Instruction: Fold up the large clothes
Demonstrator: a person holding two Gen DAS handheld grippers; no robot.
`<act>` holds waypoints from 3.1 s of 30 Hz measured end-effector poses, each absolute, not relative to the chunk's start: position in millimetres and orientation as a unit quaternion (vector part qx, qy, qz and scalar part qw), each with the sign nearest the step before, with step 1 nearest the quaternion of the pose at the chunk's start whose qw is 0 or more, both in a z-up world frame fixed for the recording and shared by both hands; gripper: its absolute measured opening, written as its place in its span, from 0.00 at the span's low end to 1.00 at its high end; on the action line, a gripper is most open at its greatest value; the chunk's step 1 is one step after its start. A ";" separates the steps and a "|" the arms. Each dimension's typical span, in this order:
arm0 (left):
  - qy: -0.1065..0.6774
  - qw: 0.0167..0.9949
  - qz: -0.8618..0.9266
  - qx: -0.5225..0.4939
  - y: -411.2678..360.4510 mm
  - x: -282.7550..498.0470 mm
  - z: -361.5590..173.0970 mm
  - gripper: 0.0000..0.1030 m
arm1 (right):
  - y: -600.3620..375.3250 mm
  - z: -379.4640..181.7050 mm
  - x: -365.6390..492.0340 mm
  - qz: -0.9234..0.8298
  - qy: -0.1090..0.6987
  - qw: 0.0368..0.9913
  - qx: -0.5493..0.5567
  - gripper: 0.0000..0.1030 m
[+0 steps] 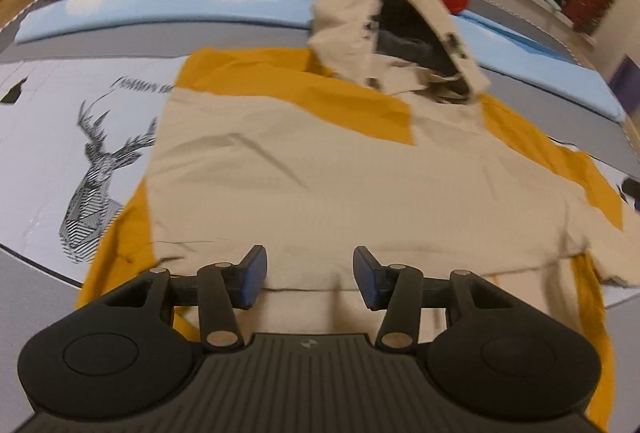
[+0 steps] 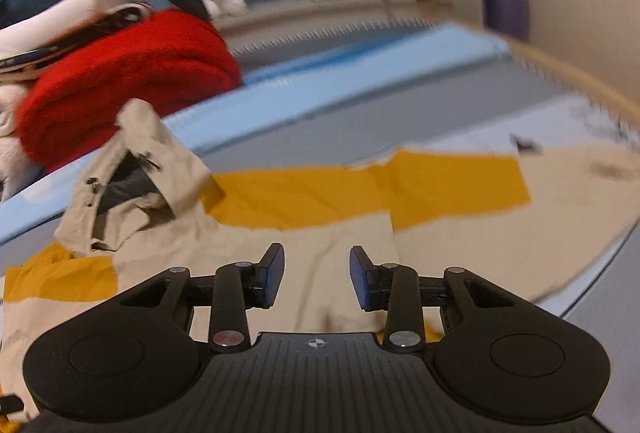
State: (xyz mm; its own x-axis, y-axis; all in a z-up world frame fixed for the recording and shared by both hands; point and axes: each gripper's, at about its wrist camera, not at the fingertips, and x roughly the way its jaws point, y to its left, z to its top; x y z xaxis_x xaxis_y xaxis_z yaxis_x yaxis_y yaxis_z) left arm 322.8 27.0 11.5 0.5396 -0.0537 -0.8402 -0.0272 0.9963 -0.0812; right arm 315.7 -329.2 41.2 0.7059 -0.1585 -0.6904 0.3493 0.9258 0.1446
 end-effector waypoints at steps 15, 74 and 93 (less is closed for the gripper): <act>0.462 0.885 -0.052 0.011 -19.4 289.1 13.6 0.55 | -404.3 74.0 267.5 -0.160 0.319 0.929 0.094 0.42; 0.484 0.874 -0.041 0.011 -0.6 320.3 -18.2 0.56 | -735.8 -100.0 222.9 -0.428 0.207 0.795 0.377 0.04; 0.439 0.890 0.046 -0.114 141.1 321.5 47.4 0.57 | -239.7 69.8 308.4 0.222 0.320 0.916 0.098 0.18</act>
State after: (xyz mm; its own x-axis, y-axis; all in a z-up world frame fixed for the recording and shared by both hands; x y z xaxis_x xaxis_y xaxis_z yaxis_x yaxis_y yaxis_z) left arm 321.5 141.1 47.4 0.6109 -0.0172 -0.7916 -0.1821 0.9699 -0.1615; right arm 308.4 -239.7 69.8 0.6966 0.4696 -0.5424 -0.3446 0.8821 0.3211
